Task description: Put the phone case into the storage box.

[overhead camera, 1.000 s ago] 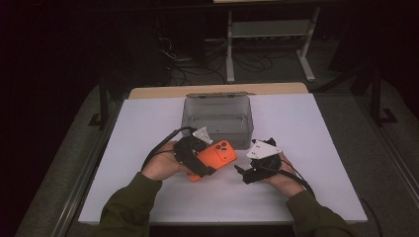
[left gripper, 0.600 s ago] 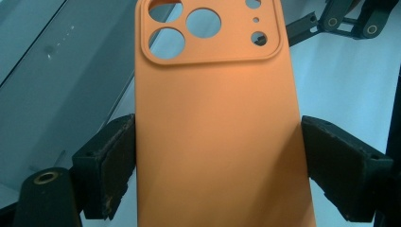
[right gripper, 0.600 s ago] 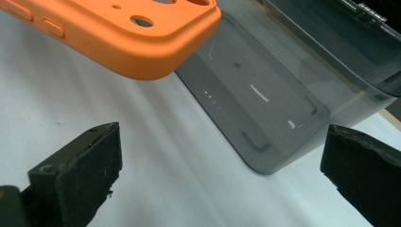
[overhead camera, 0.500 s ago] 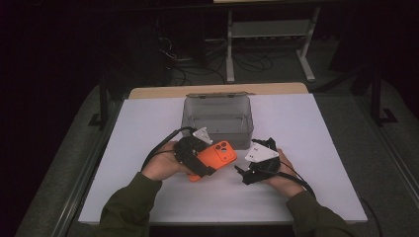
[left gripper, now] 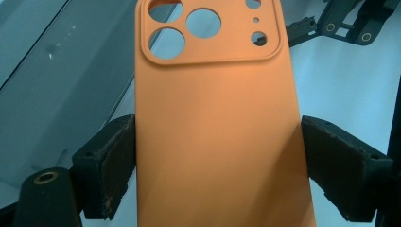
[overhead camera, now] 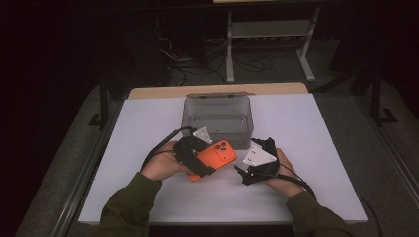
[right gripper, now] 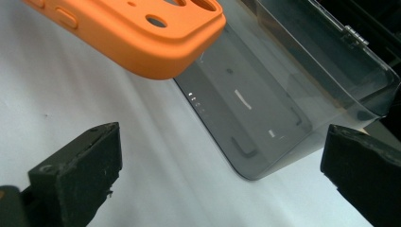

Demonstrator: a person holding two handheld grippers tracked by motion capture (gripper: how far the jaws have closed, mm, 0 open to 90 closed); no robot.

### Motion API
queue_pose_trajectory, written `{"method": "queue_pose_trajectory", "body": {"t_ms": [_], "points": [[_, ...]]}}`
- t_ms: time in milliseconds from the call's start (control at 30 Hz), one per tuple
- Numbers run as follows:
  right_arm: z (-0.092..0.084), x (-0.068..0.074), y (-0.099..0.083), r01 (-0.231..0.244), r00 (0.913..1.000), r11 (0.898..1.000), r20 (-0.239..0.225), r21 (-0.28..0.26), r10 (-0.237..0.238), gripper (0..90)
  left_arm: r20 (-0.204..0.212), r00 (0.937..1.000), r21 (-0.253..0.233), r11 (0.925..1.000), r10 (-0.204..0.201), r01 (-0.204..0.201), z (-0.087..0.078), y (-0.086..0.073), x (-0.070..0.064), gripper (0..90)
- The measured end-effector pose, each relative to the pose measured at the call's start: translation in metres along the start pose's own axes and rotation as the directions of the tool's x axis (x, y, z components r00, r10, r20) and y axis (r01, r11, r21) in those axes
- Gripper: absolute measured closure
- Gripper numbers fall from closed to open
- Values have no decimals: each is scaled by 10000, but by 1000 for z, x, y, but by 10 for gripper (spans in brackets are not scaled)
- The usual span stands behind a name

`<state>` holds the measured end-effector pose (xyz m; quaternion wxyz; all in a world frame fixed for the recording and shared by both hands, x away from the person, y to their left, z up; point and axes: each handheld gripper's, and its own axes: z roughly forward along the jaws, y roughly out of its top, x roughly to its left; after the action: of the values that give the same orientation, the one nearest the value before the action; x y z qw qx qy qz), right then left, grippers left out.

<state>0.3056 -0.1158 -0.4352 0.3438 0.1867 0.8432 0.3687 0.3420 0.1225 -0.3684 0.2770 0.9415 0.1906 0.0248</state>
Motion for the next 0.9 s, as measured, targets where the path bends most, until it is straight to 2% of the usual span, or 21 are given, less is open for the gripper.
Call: {"method": "queue_pose_trajectory", "body": {"t_ms": [500, 900], "points": [[-1, 4, 2, 727, 9962, 9974, 480, -7, -726, 0, 7, 10000, -9, 10000, 10, -10, 0, 0, 0, 145], [-1, 7, 3, 1362, 9874, 9907, 814, -40, -1354, 0, -6, 10000, 25, 10000, 11, -11, 0, 0, 0, 145]]}}
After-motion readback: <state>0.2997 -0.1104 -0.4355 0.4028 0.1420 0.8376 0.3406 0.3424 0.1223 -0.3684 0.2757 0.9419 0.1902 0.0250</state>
